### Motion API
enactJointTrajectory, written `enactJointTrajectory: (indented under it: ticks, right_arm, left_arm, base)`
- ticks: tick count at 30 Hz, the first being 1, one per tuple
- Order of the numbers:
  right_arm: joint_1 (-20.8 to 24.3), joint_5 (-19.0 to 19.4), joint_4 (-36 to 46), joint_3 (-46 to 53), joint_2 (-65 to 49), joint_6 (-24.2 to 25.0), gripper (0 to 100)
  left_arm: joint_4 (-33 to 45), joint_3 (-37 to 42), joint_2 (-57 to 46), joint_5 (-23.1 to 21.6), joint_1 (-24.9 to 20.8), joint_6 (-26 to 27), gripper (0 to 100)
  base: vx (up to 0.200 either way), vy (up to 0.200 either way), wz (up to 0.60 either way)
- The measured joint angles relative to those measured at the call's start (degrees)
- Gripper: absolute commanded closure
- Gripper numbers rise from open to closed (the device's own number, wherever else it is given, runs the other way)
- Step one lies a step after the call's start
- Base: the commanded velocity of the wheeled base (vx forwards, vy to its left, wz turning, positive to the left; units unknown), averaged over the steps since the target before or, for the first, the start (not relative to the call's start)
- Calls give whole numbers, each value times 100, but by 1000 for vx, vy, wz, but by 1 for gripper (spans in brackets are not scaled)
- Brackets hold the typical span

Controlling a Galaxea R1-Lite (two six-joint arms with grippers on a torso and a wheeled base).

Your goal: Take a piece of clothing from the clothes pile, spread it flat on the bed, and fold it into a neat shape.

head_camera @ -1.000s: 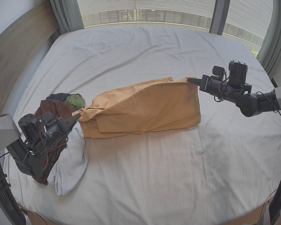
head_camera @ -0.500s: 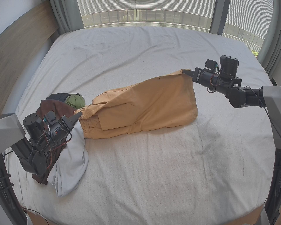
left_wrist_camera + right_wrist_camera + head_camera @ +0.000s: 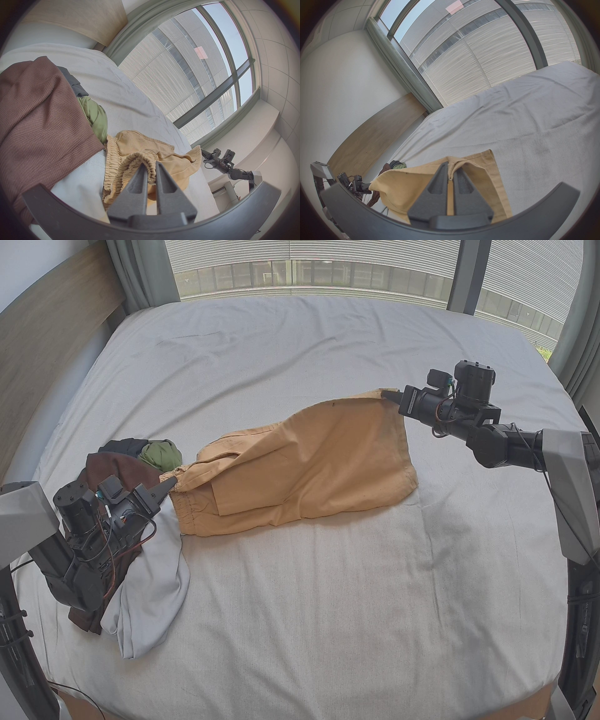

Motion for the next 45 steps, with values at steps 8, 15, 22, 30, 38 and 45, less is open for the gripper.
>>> enactJointTrajectory:
  ticks: [8, 15, 22, 30, 38, 45]
  right_arm:
    - [-20, -110, -16, -77, 135, 0, 100]
    - [-39, -277, -44, -93, 247, 6, 100]
    - [-44, -358, -57, -93, 416, 15, 100]
    - [-50, -461, -57, -93, 477, 26, 100]
    - [-44, -477, -55, -93, 512, 35, 100]
    - [-34, -518, -57, -93, 592, 110, 0]
  left_arm:
    - [-1, -286, 177, 282, -12, -49, 100]
    - [-4, -433, 330, 373, -102, -46, 100]
    - [-4, -597, 450, 499, -138, -49, 100]
    - [-4, -689, 491, 525, -141, -52, 100]
    - [-4, -747, 496, 578, -141, -71, 0]
    - [-4, -772, 505, 578, -133, -79, 0]
  base:
    - [0, 0, 0]
    - [0, 0, 0]
    - [0, 0, 0]
    - [0, 0, 0]
    - [0, 0, 0]
    - [0, 0, 0]
